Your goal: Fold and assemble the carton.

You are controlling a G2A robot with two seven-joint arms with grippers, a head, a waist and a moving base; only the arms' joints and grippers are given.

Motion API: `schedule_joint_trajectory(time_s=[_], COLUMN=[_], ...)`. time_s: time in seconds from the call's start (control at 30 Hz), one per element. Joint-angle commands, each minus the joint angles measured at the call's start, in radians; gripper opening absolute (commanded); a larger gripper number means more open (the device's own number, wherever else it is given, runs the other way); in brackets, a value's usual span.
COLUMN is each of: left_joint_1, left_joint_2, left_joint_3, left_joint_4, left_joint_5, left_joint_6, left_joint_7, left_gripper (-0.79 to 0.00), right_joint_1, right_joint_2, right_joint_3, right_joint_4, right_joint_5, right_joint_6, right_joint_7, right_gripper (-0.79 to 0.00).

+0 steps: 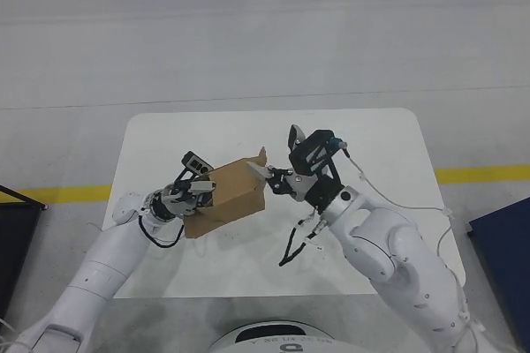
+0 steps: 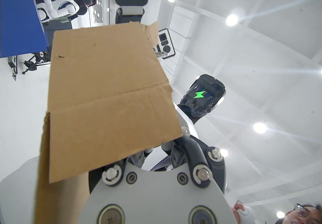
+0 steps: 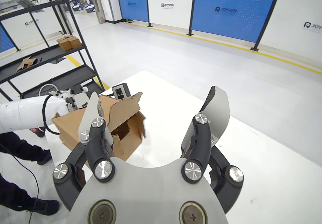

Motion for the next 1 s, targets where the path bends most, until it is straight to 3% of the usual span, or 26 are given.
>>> schedule_joint_trajectory(time_s=[0.0,0.33,0.43,0.6,0.73,0.87,0.97], left_joint_1=[0.000,-0.015,-0.016,-0.014,-0.008,-0.006,-0.011], left_joint_2=[0.001,-0.001,0.000,0.000,-0.001,-0.001,0.001], left_joint_3=[0.001,0.018,0.020,0.023,0.025,0.024,0.021], left_joint_4=[0.000,0.001,0.000,-0.008,-0.012,-0.006,-0.004], left_joint_5=[0.000,-0.020,-0.023,-0.040,-0.072,-0.084,-0.066], left_joint_6=[0.005,0.004,0.001,-0.007,-0.002,0.005,-0.003], left_joint_7=[0.000,0.000,0.000,0.000,0.000,0.000,0.000], left_gripper=[-0.785,-0.785,-0.785,-0.785,-0.785,-0.785,-0.785], right_joint_1=[-0.015,-0.089,-0.104,-0.119,-0.127,-0.135,-0.140], right_joint_2=[-0.002,0.000,0.000,-0.001,-0.001,-0.001,0.001], right_joint_3=[0.006,0.048,0.059,0.090,0.127,0.170,0.213], right_joint_4=[0.002,0.022,0.031,0.037,0.044,0.044,0.046], right_joint_5=[0.027,0.080,0.159,0.306,0.397,0.470,0.548], right_joint_6=[0.016,0.004,-0.016,-0.040,-0.060,-0.092,-0.144], right_joint_7=[-0.015,-0.047,-0.011,-0.002,-0.018,-0.055,-0.080], right_gripper=[-0.111,-0.080,0.000,-0.009,-0.080,0.000,0.000])
